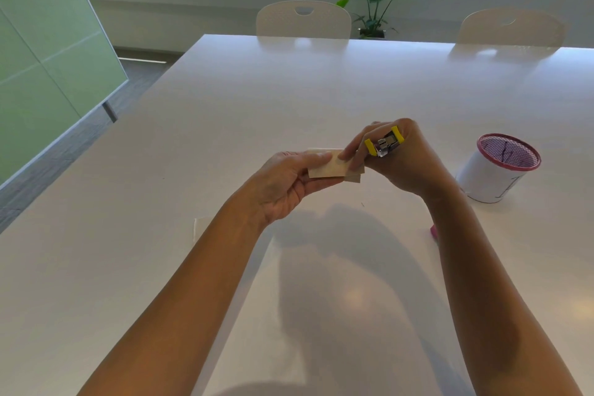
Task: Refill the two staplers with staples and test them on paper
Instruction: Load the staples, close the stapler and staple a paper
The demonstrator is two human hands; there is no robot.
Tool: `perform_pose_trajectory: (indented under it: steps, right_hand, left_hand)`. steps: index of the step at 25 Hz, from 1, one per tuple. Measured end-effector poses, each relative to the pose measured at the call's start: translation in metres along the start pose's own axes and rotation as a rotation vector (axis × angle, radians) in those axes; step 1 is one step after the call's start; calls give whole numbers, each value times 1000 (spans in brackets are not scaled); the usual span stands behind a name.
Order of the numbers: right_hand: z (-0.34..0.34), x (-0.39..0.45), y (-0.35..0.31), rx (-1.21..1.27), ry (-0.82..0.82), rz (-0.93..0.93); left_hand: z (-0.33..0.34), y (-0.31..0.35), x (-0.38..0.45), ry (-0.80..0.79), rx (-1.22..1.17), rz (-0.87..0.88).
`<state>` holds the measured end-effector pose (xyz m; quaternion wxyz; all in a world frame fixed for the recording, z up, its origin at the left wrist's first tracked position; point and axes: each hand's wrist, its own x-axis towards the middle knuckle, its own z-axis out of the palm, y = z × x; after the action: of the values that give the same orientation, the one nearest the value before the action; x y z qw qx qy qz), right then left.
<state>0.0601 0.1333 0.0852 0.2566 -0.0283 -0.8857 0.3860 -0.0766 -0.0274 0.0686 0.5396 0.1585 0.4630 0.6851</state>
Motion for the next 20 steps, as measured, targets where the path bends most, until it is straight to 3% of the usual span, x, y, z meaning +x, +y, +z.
perform_pose_trajectory:
  steps: [7, 11, 20]
  right_hand:
    - [-8, -3, -4, 17, -60, -7]
    - [-17, -5, 0, 161, 47, 116]
    - [7, 2, 5, 29, 101, 349]
  left_hand:
    - [-1, -1, 0, 34, 105, 24]
    - [1, -2, 0, 84, 191, 85]
    - [11, -8, 1, 97, 494, 212]
